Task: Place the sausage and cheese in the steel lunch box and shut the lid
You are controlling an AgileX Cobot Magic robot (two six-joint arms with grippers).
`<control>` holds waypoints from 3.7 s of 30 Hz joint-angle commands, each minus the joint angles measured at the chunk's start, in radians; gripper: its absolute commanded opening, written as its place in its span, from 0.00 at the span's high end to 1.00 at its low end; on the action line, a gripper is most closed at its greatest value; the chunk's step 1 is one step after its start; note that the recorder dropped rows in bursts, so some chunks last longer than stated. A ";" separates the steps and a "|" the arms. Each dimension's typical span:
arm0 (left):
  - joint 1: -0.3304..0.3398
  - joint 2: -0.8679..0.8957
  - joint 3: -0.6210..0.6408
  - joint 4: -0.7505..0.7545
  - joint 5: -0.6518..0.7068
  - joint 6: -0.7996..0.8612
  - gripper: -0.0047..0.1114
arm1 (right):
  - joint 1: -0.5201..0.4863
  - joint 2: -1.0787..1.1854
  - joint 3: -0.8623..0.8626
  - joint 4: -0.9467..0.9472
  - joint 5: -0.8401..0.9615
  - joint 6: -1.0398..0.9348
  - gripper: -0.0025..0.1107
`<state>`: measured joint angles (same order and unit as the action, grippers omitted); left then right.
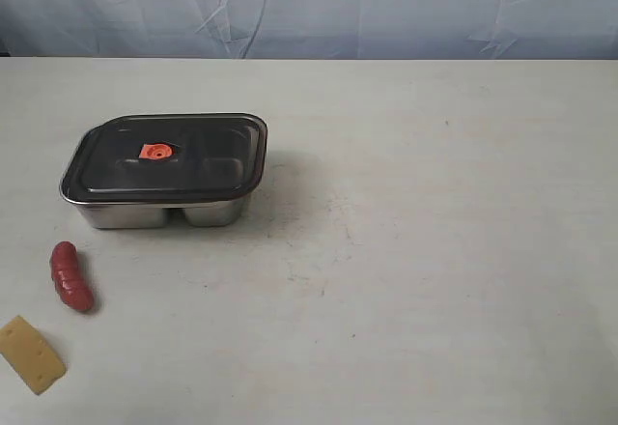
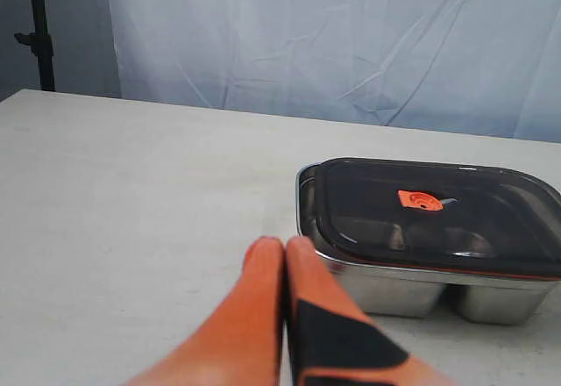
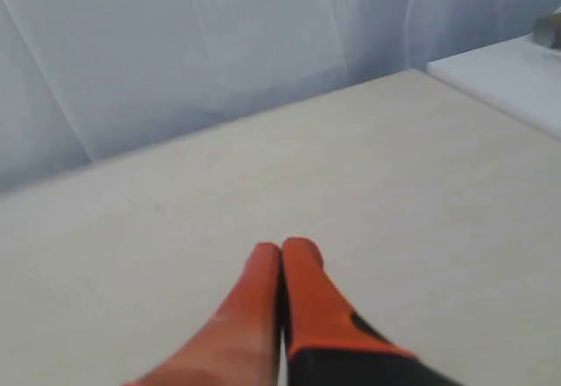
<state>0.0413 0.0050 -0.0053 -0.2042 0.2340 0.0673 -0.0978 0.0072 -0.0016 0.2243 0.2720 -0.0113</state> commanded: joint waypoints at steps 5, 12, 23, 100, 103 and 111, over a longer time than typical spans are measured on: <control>-0.004 -0.005 0.005 -0.004 -0.003 0.001 0.96 | -0.006 -0.007 0.002 0.923 -0.142 0.066 0.98; -0.004 -0.005 0.005 -0.004 -0.003 0.001 0.96 | -0.006 -0.007 0.002 1.047 -0.006 0.066 0.98; -0.004 -0.005 0.005 -0.004 -0.003 0.001 0.96 | -0.006 0.508 -0.419 1.129 0.287 -0.543 0.99; -0.004 -0.005 0.005 -0.004 -0.003 0.001 0.96 | 0.627 2.269 -1.321 1.520 0.664 -0.980 0.69; -0.004 -0.005 0.005 -0.004 -0.003 0.001 0.96 | 0.627 2.269 -1.321 1.520 0.664 -0.972 0.83; -0.004 -0.005 0.005 -0.004 -0.003 0.001 0.96 | 0.627 2.269 -1.321 1.520 0.734 -0.972 0.99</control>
<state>0.0413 0.0050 -0.0053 -0.2042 0.2340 0.0673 0.5324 2.2799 -1.3175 1.7432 0.9596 -0.9770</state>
